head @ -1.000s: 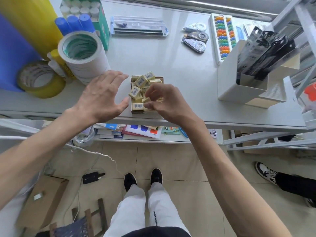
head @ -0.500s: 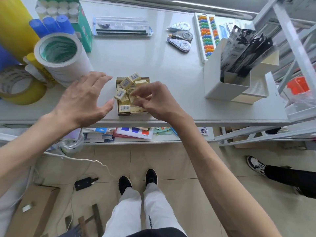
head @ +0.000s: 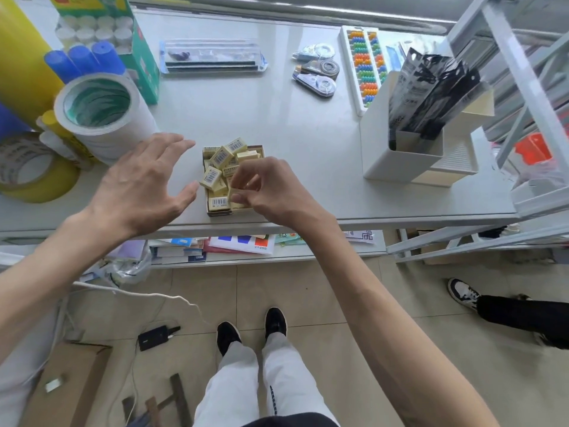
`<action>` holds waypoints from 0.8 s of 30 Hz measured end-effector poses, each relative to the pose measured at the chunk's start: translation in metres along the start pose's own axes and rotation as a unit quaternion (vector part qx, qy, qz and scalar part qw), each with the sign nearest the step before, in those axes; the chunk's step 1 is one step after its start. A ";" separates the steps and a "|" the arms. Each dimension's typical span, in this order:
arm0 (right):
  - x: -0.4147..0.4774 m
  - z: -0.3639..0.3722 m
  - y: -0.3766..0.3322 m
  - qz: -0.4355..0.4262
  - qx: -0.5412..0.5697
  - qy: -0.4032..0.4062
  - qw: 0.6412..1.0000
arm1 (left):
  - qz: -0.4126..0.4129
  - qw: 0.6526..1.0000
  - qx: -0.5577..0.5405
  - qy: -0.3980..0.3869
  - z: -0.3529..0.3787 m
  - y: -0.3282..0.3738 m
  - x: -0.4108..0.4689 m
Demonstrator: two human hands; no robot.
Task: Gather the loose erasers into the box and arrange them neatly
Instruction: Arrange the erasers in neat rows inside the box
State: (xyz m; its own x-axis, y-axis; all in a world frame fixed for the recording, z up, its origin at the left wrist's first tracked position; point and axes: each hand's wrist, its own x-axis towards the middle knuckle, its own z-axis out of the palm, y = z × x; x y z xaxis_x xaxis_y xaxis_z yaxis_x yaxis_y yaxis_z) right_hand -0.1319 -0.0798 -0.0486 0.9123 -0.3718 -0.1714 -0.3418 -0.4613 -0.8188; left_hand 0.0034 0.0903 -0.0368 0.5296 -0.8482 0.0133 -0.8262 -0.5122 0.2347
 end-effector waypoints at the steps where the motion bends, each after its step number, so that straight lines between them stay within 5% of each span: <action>1: 0.000 -0.001 -0.001 0.003 0.000 -0.003 1.000 | -0.002 1.000 -0.002 0.001 0.000 0.000 0.000; 24: 0.002 -0.001 -0.017 0.016 -0.076 -0.055 0.995 | 0.004 1.000 0.009 -0.012 -0.003 0.000 0.000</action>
State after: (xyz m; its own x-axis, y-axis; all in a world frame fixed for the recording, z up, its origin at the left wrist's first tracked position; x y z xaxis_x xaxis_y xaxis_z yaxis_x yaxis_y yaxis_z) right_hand -0.1246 -0.0732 -0.0349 0.9170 -0.3015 -0.2613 -0.3931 -0.5707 -0.7209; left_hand 0.0041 0.0910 -0.0344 0.5190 -0.8547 -0.0084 -0.8335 -0.5083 0.2166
